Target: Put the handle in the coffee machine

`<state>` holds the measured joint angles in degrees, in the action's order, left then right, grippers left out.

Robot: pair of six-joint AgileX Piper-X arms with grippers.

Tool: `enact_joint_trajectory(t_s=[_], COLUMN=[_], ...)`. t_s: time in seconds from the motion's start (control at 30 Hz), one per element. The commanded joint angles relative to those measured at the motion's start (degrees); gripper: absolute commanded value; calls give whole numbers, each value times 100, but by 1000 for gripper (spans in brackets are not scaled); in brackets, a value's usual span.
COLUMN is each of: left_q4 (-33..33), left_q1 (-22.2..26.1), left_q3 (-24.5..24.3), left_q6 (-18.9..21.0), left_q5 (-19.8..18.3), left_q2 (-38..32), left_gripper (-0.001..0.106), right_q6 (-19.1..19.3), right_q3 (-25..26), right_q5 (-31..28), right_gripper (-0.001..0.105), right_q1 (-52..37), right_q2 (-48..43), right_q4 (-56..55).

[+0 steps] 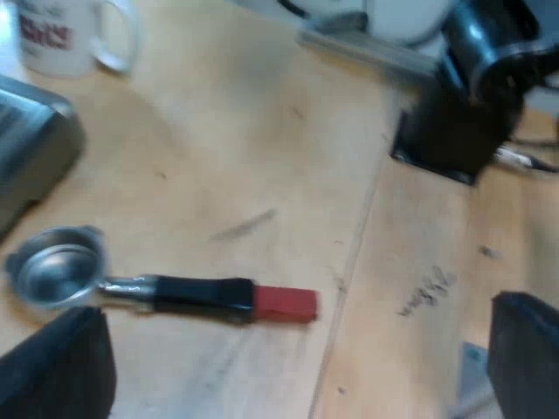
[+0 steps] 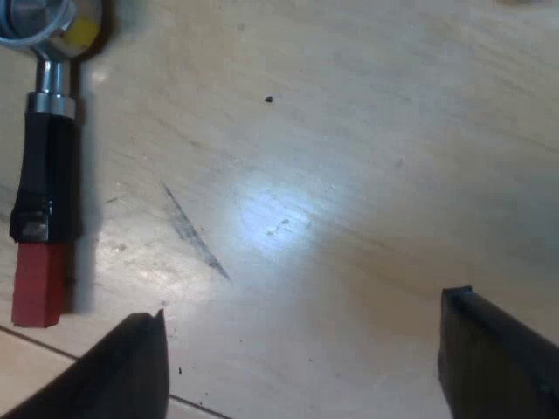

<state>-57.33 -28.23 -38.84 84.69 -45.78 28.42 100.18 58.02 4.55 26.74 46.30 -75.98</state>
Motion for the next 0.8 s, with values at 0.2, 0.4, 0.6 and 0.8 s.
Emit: enact_joint_trajectory(t_s=[0.2, 0.4, 0.6, 0.8], left_q4=[-580, -766, -865, -865], left_q1=[-416, -425, -425, -425], left_q3=[-33, -33, -33, -33], left_q6=[-845, -1044, -1044, -1239], left_q5=[402, 349, 214, 214], left_q2=[263, 608, 993, 1144], left_gripper=[87, 87, 87, 87], right_q6=[-424, -759, -1050, -1050], right_q3=[52, 52, 52, 52], right_q5=[-344, -455, -455, -455], right_gripper=[66, 66, 66, 42], right_q1=[913, 1376, 1704, 2035], right_q2=[471, 993, 1583, 2101], right_q4=[388, 456, 535, 535])
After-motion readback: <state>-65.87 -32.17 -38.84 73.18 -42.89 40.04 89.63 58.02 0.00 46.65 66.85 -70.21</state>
